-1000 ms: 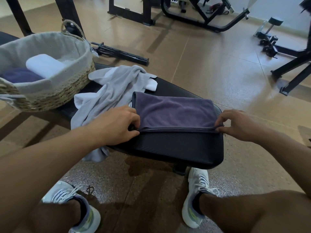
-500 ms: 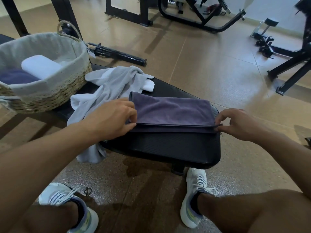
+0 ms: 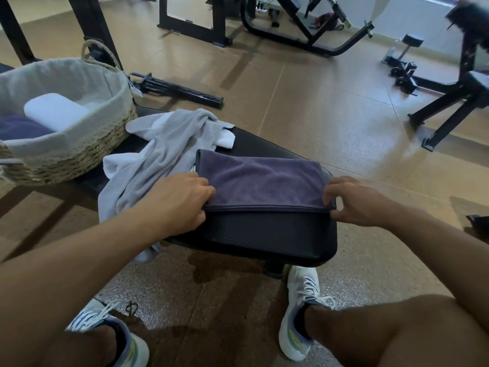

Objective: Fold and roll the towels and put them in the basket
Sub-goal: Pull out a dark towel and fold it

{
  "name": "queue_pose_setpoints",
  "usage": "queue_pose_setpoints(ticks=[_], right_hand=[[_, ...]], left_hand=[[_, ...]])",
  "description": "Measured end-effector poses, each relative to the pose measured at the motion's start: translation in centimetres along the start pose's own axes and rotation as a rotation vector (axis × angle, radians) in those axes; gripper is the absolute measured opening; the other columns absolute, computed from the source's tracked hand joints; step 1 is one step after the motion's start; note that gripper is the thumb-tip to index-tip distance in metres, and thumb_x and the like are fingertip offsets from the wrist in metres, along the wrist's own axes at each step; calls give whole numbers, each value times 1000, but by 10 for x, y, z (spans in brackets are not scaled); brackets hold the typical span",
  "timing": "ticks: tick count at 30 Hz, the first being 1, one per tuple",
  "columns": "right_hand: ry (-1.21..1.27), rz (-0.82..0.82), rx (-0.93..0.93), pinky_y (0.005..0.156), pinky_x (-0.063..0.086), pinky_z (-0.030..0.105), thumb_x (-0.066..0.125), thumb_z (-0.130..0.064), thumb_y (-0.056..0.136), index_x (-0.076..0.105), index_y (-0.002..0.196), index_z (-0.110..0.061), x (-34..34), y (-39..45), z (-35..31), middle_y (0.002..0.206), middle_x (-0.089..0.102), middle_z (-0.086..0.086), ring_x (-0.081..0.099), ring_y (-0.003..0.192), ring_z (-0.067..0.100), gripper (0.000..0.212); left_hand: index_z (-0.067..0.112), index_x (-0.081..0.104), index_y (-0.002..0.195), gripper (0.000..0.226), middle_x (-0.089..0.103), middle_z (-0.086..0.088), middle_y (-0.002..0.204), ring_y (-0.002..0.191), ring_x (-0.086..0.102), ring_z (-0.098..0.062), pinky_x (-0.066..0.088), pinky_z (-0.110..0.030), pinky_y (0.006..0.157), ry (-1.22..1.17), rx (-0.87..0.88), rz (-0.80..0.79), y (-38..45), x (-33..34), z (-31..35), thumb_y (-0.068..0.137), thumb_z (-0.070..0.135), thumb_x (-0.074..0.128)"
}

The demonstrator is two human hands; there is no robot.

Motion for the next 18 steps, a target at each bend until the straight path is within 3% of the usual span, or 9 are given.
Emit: queue_pose_setpoints(ticks=[2, 6, 8, 11, 13, 15, 16, 18], right_hand=[[3, 22, -11, 75, 43, 31, 75, -20, 73, 61, 82, -24, 4, 1, -3, 94, 56, -6, 54, 90, 16, 17], [66, 73, 88, 67, 33, 19, 75, -16, 76, 60, 76, -20, -10, -4, 19, 88, 58, -5, 55, 89, 17, 16], [76, -8, 174, 66, 33, 15, 75, -17, 81, 64, 77, -21, -11, -11, 36, 89, 62, -7, 58, 89, 14, 12], [195, -291, 302, 68, 40, 16, 65, -9, 89, 72, 81, -26, 25, -24, 56, 91, 69, -11, 63, 90, 9, 19], [410, -214, 431, 75, 51, 27, 53, -6, 94, 70, 89, -24, 36, -24, 68, 96, 72, -4, 67, 93, 17, 25], [696, 4, 610, 81, 55, 41, 44, -19, 103, 59, 107, -15, 37, -23, 79, 103, 70, 8, 66, 94, 24, 16], [835, 76, 677, 81, 56, 45, 43, -31, 105, 55, 113, -12, 39, -22, 80, 105, 69, 12, 66, 94, 27, 24], [983, 32, 716, 74, 57, 41, 43, -56, 102, 57, 116, -14, 47, -15, 69, 104, 68, 12, 68, 95, 31, 46]], left_hand=[[20, 68, 91, 13, 66, 1, 89, 87, 64, -24, 46, -35, 71, 12, -31, 35, 1, 2, 1, 82, 27, 61], [27, 70, 79, 8, 66, 8, 77, 74, 64, -17, 37, -25, 60, -103, -7, 159, -4, -11, 16, 75, 31, 66], [28, 70, 78, 12, 66, 11, 75, 75, 62, -14, 44, -26, 62, -168, 68, 130, -6, -10, 35, 74, 36, 62], [31, 67, 74, 29, 63, 14, 74, 79, 56, -8, 44, -28, 73, -168, 149, 39, -9, -3, 60, 81, 56, 55], [30, 66, 75, 46, 59, 14, 76, 78, 51, -7, 42, -29, 77, -198, 78, 85, -6, -7, 57, 89, 68, 45], [26, 70, 91, 39, 61, 8, 89, 85, 55, -13, 46, -33, 82, -268, -20, 203, 1, -15, 47, 95, 58, 48], [22, 70, 104, 35, 64, 4, 100, 94, 58, -18, 48, -36, 87, -262, -62, 247, 5, -18, 43, 97, 51, 51], [17, 56, 138, 52, 57, -3, 138, 129, 52, -27, 42, -41, 108, -213, -118, 161, 15, -8, 42, 99, 50, 48]])
Point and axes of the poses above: each hand's wrist, its own y-axis towards the middle knuckle, its own x-axis out of the palm, z = x × y, the point moved 9 cm from there along y, towards the middle knuckle
